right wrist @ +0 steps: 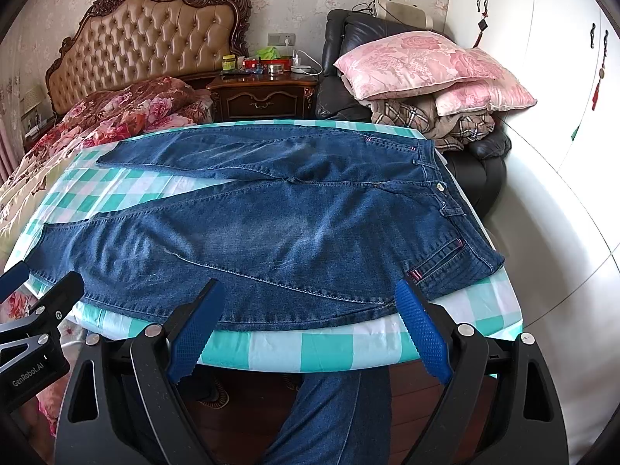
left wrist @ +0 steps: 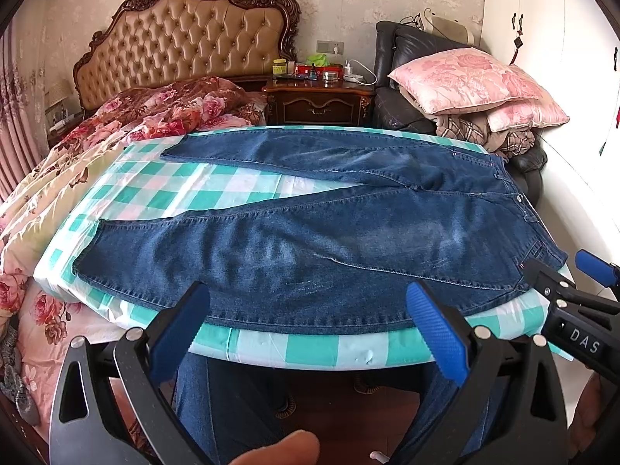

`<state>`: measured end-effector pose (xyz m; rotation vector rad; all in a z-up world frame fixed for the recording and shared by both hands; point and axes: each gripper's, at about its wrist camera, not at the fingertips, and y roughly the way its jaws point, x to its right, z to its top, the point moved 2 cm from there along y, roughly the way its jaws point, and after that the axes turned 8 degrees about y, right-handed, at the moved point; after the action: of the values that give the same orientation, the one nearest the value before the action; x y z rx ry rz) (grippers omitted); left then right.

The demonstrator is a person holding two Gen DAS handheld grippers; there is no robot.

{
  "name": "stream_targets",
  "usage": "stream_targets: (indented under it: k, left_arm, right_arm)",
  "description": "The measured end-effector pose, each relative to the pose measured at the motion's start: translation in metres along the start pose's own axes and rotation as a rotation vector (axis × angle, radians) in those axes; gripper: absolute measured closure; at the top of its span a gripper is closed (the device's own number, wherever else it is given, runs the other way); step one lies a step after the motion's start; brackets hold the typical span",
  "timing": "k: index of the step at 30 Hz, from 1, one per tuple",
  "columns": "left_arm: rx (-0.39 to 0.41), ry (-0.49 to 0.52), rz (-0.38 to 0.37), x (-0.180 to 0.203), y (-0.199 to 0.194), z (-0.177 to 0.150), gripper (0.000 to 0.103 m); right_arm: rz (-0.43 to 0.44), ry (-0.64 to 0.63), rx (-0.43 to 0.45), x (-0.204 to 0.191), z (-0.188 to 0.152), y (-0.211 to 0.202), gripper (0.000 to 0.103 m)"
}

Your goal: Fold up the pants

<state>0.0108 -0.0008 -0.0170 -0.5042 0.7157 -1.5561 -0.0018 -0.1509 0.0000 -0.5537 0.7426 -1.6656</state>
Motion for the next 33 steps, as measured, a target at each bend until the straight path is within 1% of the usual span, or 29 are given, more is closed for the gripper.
stream_targets:
  k: [33]
  left_arm:
    - [0.001, -0.004, -0.005, 0.0002, -0.0014, 0.0002, 0.002]
  right_arm:
    - [0.001, 0.003, 0.000, 0.0003, 0.0001, 0.0001, 0.017]
